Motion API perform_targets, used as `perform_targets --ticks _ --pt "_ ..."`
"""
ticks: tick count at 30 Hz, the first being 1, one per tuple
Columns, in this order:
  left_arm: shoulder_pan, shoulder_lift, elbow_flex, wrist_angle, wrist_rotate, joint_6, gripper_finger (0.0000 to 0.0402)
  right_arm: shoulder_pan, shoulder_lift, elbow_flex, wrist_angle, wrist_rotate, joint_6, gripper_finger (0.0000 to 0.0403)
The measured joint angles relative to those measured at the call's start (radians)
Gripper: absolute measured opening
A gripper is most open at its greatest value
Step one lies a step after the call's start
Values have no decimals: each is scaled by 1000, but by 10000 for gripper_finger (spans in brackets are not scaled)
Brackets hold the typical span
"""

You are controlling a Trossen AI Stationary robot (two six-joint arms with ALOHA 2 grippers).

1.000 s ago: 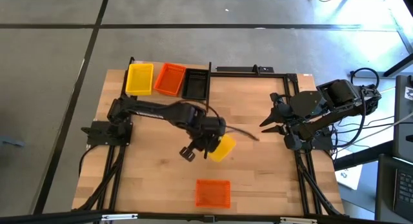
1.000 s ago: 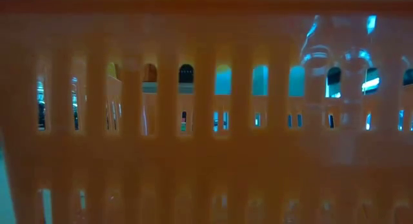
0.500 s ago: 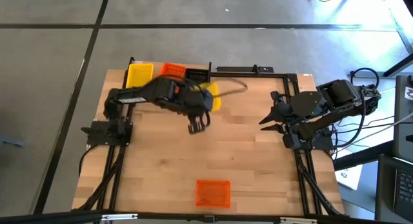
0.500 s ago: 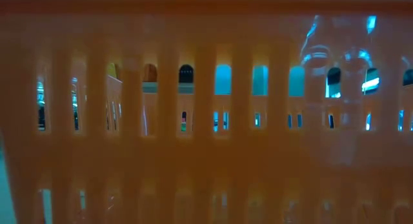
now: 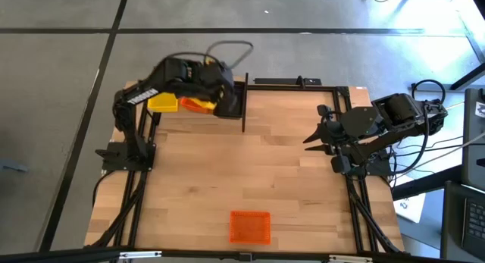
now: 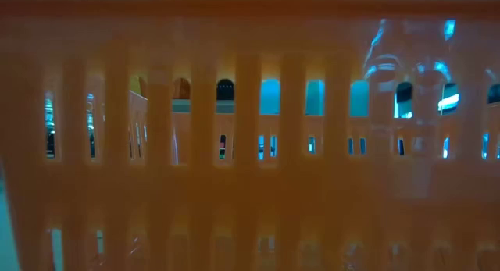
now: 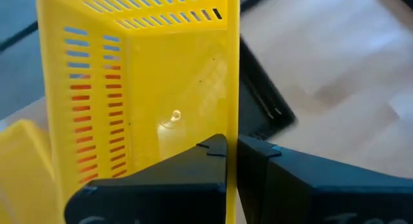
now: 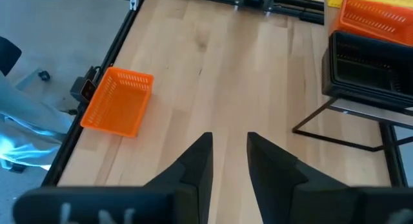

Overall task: Stack baskets on shelf by color
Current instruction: Stack the yellow basket on top of the yellow basket on the shelf

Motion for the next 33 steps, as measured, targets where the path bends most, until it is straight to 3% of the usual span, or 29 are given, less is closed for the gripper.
perform_targets --ticks 13,23,33 --pt "234 -125 -26 0 41 37 0 0 0 0 0 0 -3 92" --pt "271 -397 -390 -3 23 -106 0 0 0 0 0 0 -35 92" --pt "320 -500 -534 0 -34 -195 0 0 0 0 0 13 -28 92"
